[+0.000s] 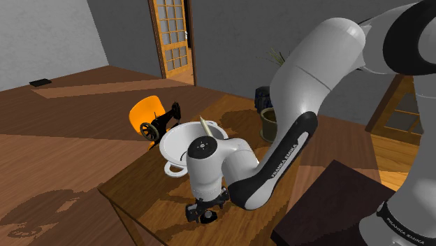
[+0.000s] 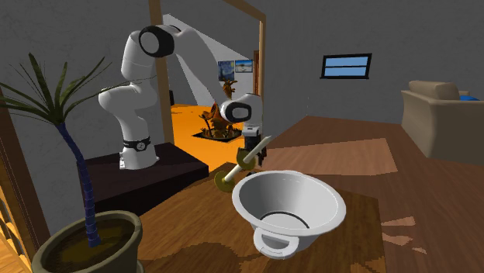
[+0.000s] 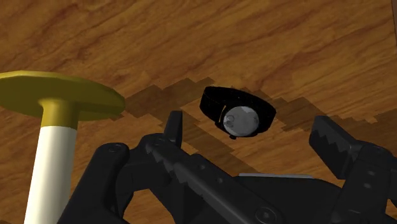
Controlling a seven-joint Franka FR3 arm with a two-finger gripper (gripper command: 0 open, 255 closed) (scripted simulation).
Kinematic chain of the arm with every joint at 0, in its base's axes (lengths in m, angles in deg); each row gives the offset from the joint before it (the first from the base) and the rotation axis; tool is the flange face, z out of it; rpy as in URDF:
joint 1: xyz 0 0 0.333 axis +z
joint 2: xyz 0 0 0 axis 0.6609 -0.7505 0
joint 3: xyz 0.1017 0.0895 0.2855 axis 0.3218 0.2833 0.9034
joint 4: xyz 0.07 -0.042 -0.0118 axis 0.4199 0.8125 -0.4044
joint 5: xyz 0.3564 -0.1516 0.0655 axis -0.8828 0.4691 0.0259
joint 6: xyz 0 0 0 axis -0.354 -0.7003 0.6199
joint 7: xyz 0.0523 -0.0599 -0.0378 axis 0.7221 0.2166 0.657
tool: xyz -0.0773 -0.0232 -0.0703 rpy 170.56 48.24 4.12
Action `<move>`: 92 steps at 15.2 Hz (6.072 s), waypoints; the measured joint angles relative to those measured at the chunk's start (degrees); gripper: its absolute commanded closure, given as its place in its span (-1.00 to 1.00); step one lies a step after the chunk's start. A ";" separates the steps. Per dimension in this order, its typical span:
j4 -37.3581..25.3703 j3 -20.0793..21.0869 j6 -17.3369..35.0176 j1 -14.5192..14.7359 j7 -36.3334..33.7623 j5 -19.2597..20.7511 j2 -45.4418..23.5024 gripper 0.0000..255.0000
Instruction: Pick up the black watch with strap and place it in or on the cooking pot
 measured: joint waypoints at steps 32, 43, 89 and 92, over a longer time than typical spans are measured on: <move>-0.43 -0.44 0.36 -0.03 0.01 0.43 -0.72 1.00; 0.72 3.81 -5.06 -3.09 4.20 -5.19 6.42 1.00; -50.85 -1.42 -34.05 -13.70 37.03 -10.40 -12.37 1.00; -52.40 -1.79 -33.83 -13.67 37.55 -10.13 -14.07 1.00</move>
